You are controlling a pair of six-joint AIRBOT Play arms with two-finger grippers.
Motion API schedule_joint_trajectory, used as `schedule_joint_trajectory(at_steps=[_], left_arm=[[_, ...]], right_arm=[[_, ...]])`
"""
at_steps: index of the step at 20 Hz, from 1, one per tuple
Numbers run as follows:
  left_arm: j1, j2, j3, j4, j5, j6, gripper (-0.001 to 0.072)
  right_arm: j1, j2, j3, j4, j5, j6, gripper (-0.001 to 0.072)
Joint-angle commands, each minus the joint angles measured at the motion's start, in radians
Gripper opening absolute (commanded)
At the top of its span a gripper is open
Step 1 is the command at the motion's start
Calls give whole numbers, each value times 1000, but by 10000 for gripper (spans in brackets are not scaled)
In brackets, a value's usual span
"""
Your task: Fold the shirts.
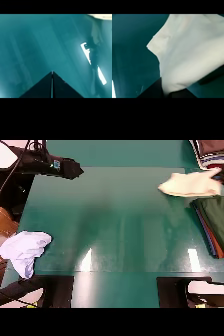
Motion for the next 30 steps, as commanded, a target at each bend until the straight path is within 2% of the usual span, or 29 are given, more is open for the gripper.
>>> schedule_joint_trajectory(at_steps=[1, 6, 10, 14, 18, 22, 28, 29, 30], left_arm=[[-25, 0, 0, 0, 16, -24, 23], [-25, 0, 0, 0, 15, -23, 23], [-25, 0, 0, 0, 15, -20, 23], [-25, 0, 0, 1, 14, -12, 24], [-25, 0, 0, 3, 15, -10, 23], [-25, 0, 0, 3, 15, 16, 24], [-25, 0, 0, 3, 14, 42, 24], [-25, 1, 0, 3, 13, 41, 24], [-25, 0, 0, 3, 14, 41, 24]], right_arm=[[-166, 18, 2, 18, -21, -31, 18], [-224, 19, 43, 143, -32, -72, 18], [-225, 19, 210, 126, 40, -72, 18], [-225, 26, 314, 11, 164, -52, 18], [-281, 126, 191, -24, 180, -48, 18], [-425, 252, -17, -27, 199, -48, 18], [-584, 366, -333, -207, 192, -49, 23], [-599, 372, -369, -217, 192, -49, 43], [-615, 373, -398, -238, 194, -49, 177]])
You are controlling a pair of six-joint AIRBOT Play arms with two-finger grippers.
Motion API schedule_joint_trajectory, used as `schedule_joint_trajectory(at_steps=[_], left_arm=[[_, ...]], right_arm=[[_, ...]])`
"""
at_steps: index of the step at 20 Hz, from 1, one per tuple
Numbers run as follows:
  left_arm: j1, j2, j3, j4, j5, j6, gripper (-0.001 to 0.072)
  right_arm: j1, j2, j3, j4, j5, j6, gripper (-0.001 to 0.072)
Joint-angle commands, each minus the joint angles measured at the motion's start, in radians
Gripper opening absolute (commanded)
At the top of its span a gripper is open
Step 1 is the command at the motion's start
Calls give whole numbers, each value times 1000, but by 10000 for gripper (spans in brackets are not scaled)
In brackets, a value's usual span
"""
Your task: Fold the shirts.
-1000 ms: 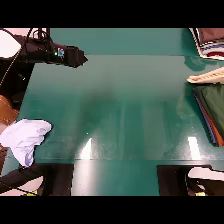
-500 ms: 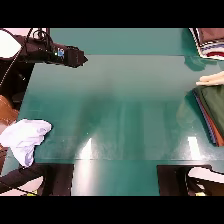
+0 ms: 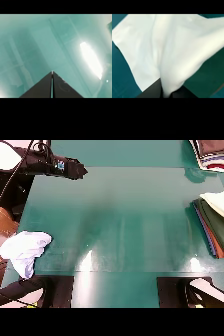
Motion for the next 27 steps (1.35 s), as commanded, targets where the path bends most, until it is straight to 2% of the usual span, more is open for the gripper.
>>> schedule_joint_trajectory(at_steps=[1, 2, 3, 7, 11, 16, 19, 20, 21, 22, 23, 27], left_arm=[[0, 0, 0, 0, -1, 12, 24], [0, 1, 0, 0, -1, 12, 24], [0, 0, 0, 0, -1, 12, 24], [0, 1, 0, 0, -1, 12, 24], [0, 1, 0, 0, 3, 12, 25], [0, 1, 0, -13, 9, 11, 24], [0, 1, 0, -13, 8, 11, 24], [0, 1, 0, -13, 8, 11, 24], [0, 1, 0, -13, 8, 11, 24], [0, 1, 0, -13, 8, 11, 25], [0, 1, 0, -13, 9, 11, 24], [0, 1, 0, -13, 8, 11, 24]], right_arm=[[-66, 26, -128, -91, 5, -2, 361], [-77, 26, -137, -95, 5, -2, 528], [-86, 27, -135, -87, 3, -2, 564], [0, 29, -39, 68, -4, -2, 563], [303, 28, 78, 246, -16, -2, 561], [755, 27, 125, 246, -175, -3, 553], [941, 27, 125, 246, -253, -14, 543], [990, 27, 125, 245, -270, -27, 393], [1028, 27, 125, 246, -280, -39, 204], [1055, 27, 125, 246, -282, -40, 47], [1075, 27, 125, 246, -283, -40, 20], [1088, 27, 125, 247, -277, -40, 20]])
